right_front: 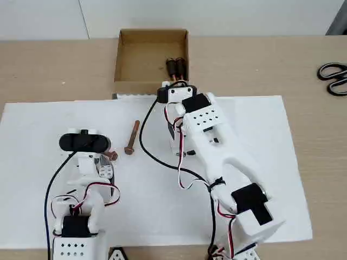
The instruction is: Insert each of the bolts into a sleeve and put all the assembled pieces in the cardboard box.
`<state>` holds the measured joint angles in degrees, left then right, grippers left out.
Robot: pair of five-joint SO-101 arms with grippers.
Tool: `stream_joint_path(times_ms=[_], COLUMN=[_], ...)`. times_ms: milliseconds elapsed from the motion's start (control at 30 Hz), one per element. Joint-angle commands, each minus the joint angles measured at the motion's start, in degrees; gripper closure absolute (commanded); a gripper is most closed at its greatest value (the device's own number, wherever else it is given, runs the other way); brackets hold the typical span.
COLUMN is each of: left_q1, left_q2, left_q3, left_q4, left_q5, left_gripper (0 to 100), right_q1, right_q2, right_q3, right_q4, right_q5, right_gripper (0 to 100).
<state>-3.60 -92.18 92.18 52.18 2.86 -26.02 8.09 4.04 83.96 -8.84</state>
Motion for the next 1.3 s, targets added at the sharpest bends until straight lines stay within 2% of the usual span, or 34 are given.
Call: stream_joint_path(times_ms=[0, 733, 800, 933, 1133, 1267], left_q1=[-0.4, -0.4, -0.4, -0.4, -0.4, -0.4], left_q2=[-0.7, -0.7, -0.7, -0.7, -0.7, -0.7], left_q3=[-0.1, -0.1, -0.1, -0.1, -0.1, -0.1], left_q4=[-1.3, -1.3, -1.3, -1.3, -1.3, -1.3], left_q5=[-0.2, -0.2, -0.2, -0.2, -0.2, -0.2], left_gripper=[99, 99, 99, 99, 99, 99], right_q1=[2.1, 2.5, 2.5, 2.4, 2.3, 2.3], right_q2=[0.3, 9.8, 10.5, 11.4, 10.3, 4.7], right_q3=[-0.1, -0.1, -0.1, -0.1, -0.5, -8.4], right_q4=[-2.9, -11.0, -11.0, -11.5, -10.3, 0.1], right_q5=[-0.2, 0.6, 0.6, 0.1, -1.5, -1.5], right_gripper=[83.4, 83.5, 86.8, 99.8, 99.7, 99.7])
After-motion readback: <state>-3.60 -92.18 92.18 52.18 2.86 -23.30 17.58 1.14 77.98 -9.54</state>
